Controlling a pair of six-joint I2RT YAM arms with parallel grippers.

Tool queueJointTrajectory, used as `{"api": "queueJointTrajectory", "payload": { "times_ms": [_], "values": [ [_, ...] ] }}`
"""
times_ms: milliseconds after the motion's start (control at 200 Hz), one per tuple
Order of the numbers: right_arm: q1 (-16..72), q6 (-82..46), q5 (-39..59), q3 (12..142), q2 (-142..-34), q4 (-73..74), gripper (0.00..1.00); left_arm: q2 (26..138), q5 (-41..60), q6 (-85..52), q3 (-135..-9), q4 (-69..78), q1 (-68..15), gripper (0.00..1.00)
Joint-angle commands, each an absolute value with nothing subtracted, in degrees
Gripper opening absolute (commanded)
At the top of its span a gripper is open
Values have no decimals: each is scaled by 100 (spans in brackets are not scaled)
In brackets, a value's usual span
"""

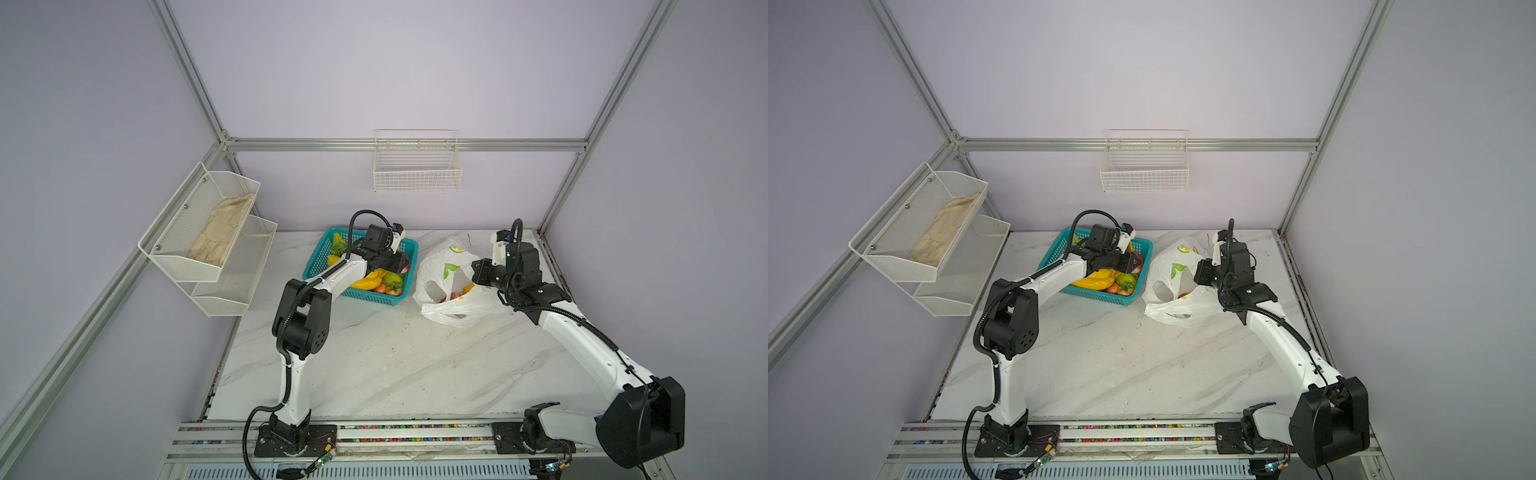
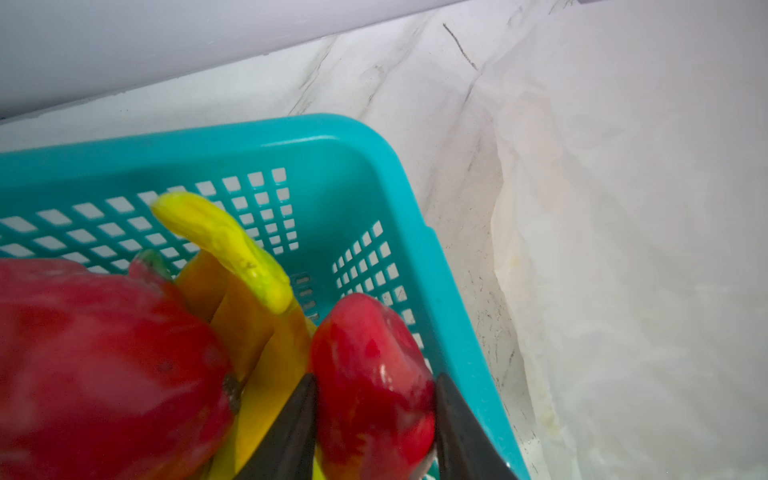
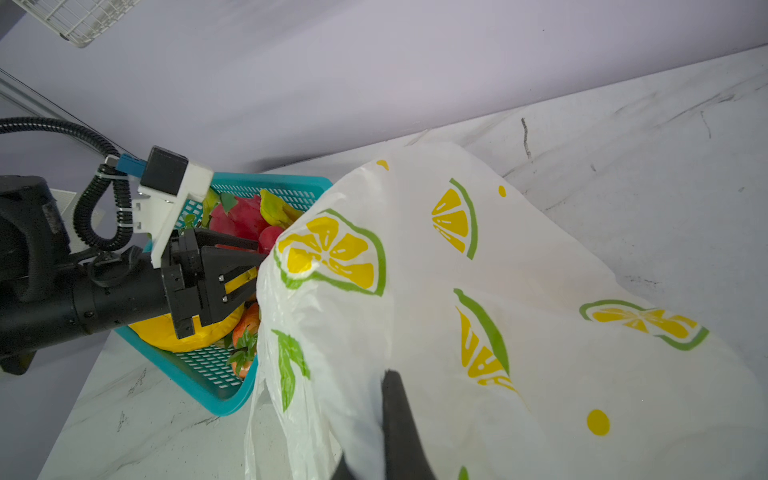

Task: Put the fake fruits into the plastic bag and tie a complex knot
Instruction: 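Grasp the red strawberry in the basket with the left gripper, then carry the strawberry into the bag held by the right gripper and release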

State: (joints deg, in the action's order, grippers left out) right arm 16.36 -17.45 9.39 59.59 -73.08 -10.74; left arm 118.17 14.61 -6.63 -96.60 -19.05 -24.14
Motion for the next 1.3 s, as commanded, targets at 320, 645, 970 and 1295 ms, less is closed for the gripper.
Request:
{"api": "queueJointTrajectory", "payload": {
  "times_ms": [320, 645, 970, 1295],
  "values": [
    [1608, -1861, 1028, 6005, -7292, -927, 0, 8459, 1788, -1431, -6671, 376, -2735, 28],
    [1611, -2099, 1923, 6076, -7353, -747, 0, 8151, 2046, -1404, -6069, 1715, -3929, 26],
    [1608, -2625, 2511, 5996, -7169, -526, 0, 9481, 1863, -1751, -6512, 2600, -4426, 25],
    [1613, -3201, 2936, 5625, -7148, 131, 0, 10654, 1060, -1831, -7080, 2844, -4601, 34]
  ]
}}
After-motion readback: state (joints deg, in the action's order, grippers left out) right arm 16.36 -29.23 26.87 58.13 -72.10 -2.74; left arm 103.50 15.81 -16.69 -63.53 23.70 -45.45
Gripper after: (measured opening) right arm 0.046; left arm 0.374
